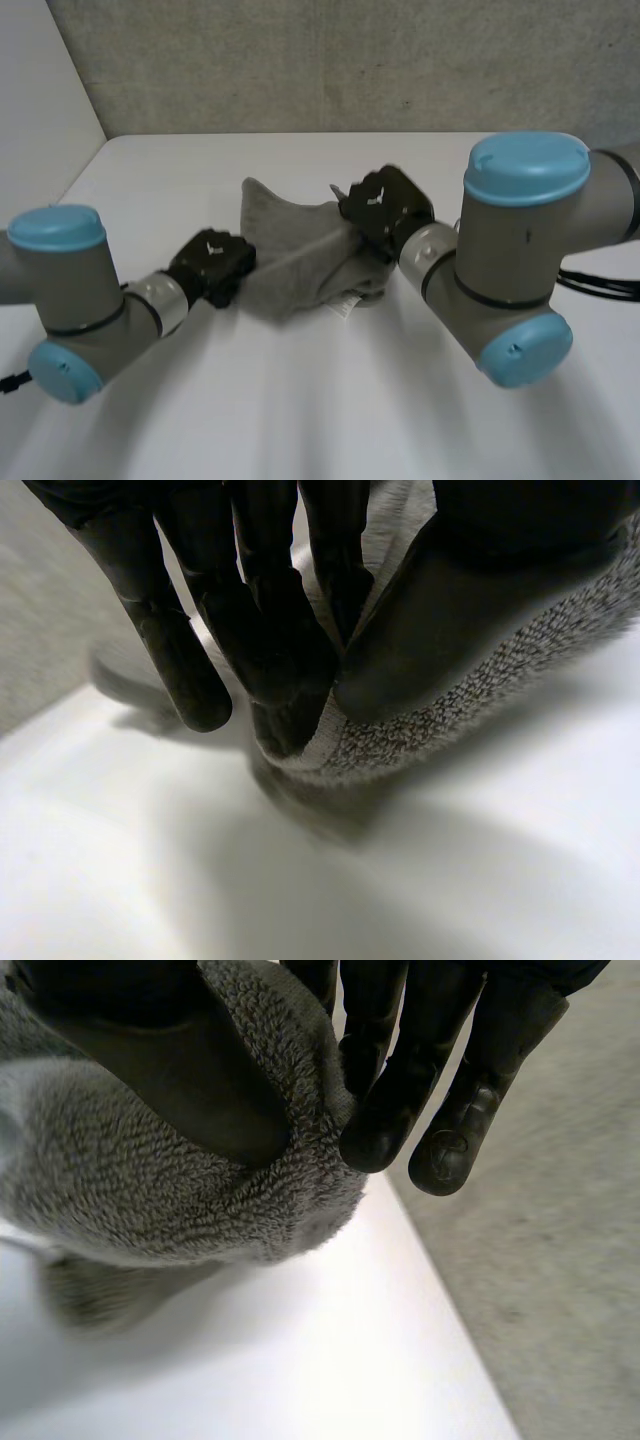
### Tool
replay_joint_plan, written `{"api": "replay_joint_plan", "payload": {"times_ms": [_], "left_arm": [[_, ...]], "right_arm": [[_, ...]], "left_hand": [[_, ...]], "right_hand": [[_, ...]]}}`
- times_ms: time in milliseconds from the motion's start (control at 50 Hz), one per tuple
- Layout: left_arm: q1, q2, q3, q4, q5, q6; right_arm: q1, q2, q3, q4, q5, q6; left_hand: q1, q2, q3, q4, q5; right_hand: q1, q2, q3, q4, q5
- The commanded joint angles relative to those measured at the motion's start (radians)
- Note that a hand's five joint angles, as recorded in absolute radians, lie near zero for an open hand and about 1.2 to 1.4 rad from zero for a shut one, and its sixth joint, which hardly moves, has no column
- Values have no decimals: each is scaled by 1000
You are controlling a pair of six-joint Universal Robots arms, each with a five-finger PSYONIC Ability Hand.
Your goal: Fold the towel.
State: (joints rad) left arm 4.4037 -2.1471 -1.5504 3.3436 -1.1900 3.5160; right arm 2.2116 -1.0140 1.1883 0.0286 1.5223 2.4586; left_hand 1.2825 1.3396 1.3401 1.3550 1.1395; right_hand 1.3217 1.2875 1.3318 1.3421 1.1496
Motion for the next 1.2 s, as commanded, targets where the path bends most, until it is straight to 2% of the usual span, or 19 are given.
{"api": "replay_joint_plan", "payload": {"times_ms": [20, 160, 240, 260, 300, 340, 460, 500, 540, 620, 700, 720, 740, 760, 780, 840, 1120, 1160, 1200], "left_arm": [[0, -25, 211, 4, -32, -171], [3, -25, 504, 8, -143, -304], [11, -1, 712, 68, -333, -353], [14, 24, 742, 98, -386, -368], [16, 53, 745, 131, -416, -385], [16, 79, 730, 151, -415, -402], [16, 142, 499, 163, -330, -422], [19, 156, 408, 163, -295, -416], [25, 165, 320, 165, -255, -416], [58, 170, 80, 172, -117, -402], [68, 161, -31, 177, -25, -376], [71, 155, -69, 181, 13, -355], [74, 150, -103, 189, 36, -332], [74, 150, -103, 189, 36, -331], [75, 144, -129, 192, 42, -309], [76, 118, -157, 204, 38, -266], [23, 119, -132, 226, 32, -250], [-4, 118, -116, 234, 32, -250], [-15, 118, -108, 235, 32, -250]], "right_arm": [[-3, 58, -238, -58, 74, 6], [-7, 65, -462, -220, 166, 17], [-55, 20, -500, -462, 274, 97], [-55, 20, -500, -463, 274, 97], [-72, 8, -498, -512, 280, 118], [-75, 3, -480, -462, 230, 122], [-75, 6, -409, -225, 70, 132], [-75, 15, -334, -34, -45, 123], [-75, 17, -293, 52, -88, 120], [-87, 0, -127, 221, -165, 100], [-90, -30, 1, 209, -188, 86], [-90, -61, 63, 186, -192, 83], [-90, -61, 63, 186, -192, 83], [-90, -90, 121, 156, -192, 83], [-90, -118, 173, 122, -194, 83], [-76, -153, 255, 65, -185, 82], [-30, -268, 545, 40, -198, 31], [-32, -278, 570, 39, -191, -3], [-47, -288, 602, 19, -180, -50]], "left_hand": [[114, 57, 56, 41, 82], [114, 57, 56, 41, 82], [114, 57, 56, 41, 82], [114, 57, 56, 41, 82], [114, 57, 56, 41, 82], [114, 57, 56, 41, 82], [114, 57, 56, 41, 82], [114, 57, 56, 41, 82], [114, 57, 56, 41, 82], [114, 57, 56, 41, 82], [114, 57, 56, 41, 82], [-20, -77, -77, -92, -51], [-358, -415, -416, -431, -390], [-361, -418, -419, -434, -393], [-574, -631, -631, -646, -605], [-730, -787, -788, -803, -762], [-828, -885, -886, -901, -860], [-855, -912, -912, -927, -886], [-872, -929, -930, -945, -904]], "right_hand": [[75, 109, 64, 54, 72], [75, 109, 64, 54, 72], [75, 109, 64, 54, 72], [75, 109, 64, 54, 72], [75, 109, 64, 54, 72], [75, 109, 64, 54, 72], [75, 109, 64, 54, 72], [58, 92, 48, 38, 56], [6, 40, -4, -15, 3], [-109, -75, -119, -129, -111], [-109, -75, -119, -130, -112], [-109, -75, -119, -130, -112], [-109, -75, -119, -130, -112], [-106, -72, -117, -127, -109], [-109, -75, -119, -130, -112], [-118, -84, -128, -138, -120], [-147, -113, -158, -168, -150], [-197, -163, -208, -218, -200], [-402, -368, -412, -422, -404]]}}
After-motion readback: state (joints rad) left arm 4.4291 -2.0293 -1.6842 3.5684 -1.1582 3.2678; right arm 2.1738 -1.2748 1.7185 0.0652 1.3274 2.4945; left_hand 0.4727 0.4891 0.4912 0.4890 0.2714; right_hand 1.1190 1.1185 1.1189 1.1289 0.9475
